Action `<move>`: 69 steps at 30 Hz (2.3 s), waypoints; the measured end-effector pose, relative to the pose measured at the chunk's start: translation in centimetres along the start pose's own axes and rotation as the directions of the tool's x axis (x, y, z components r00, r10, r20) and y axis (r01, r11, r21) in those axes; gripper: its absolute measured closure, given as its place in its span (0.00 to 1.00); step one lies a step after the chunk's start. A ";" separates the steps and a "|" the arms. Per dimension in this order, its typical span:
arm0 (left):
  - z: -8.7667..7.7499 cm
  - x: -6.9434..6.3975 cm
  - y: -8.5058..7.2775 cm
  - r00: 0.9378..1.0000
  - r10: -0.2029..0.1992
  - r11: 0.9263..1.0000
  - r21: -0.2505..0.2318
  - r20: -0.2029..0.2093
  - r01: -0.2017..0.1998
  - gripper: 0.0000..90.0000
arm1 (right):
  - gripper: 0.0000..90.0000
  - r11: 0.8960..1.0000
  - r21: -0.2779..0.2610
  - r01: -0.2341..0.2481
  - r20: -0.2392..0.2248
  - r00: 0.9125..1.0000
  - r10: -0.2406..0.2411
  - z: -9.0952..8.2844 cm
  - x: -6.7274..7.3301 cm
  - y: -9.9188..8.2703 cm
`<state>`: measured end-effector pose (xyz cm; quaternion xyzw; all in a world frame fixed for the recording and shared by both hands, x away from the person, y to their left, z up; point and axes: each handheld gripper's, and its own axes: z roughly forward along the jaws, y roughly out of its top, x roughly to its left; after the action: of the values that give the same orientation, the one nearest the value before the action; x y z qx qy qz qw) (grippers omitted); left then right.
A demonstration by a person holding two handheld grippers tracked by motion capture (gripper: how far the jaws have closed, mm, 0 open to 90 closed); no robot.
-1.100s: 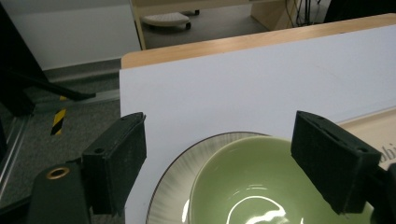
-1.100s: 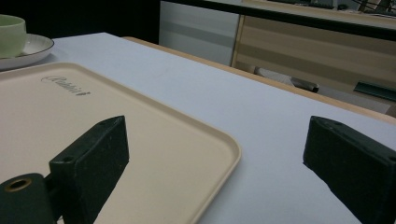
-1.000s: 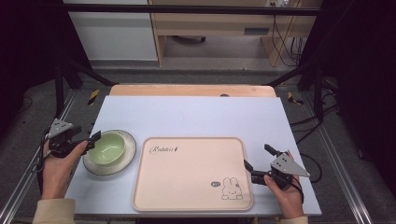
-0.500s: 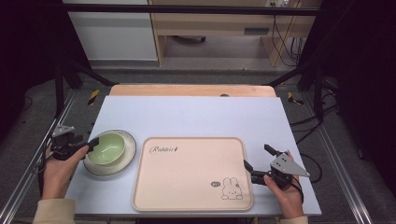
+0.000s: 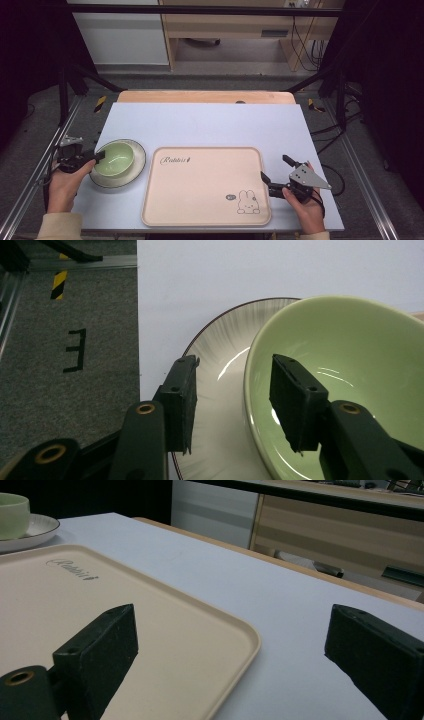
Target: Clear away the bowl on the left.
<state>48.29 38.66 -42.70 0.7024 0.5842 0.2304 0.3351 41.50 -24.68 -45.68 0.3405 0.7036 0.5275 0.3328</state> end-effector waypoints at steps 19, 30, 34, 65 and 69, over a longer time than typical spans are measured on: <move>0.7 -0.2 -0.3 1.000 0.003 0.999 0.051 0.003 -0.004 0.67 | 0.08 1.000 0.004 -0.002 -0.004 1.000 0.002 0.1 0.1 0.0; 0.9 -0.1 -0.5 1.000 -0.010 0.998 0.069 0.013 0.009 0.75 | 0.08 1.000 0.007 -0.002 -0.006 1.000 0.002 0.1 0.1 0.0; 1.0 -0.1 -0.6 1.000 -0.021 0.997 0.073 0.017 0.020 0.77 | 0.08 1.000 0.008 0.000 -0.007 1.000 0.000 0.1 0.1 0.0; 0.4 -1.2 0.1 0.980 -0.124 0.992 -0.006 0.154 0.127 0.92 | 0.08 1.000 0.006 0.000 -0.008 1.000 0.000 0.1 0.1 0.0; 0.3 -1.8 0.4 0.980 -0.110 0.993 -0.011 0.165 0.113 0.92 | 0.08 1.000 0.006 0.001 -0.010 1.000 -0.001 0.1 0.1 0.0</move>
<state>48.39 36.78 -42.52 0.6816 0.5908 0.1586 0.4015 41.50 -24.57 -45.72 0.3385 0.7069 0.5271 0.3286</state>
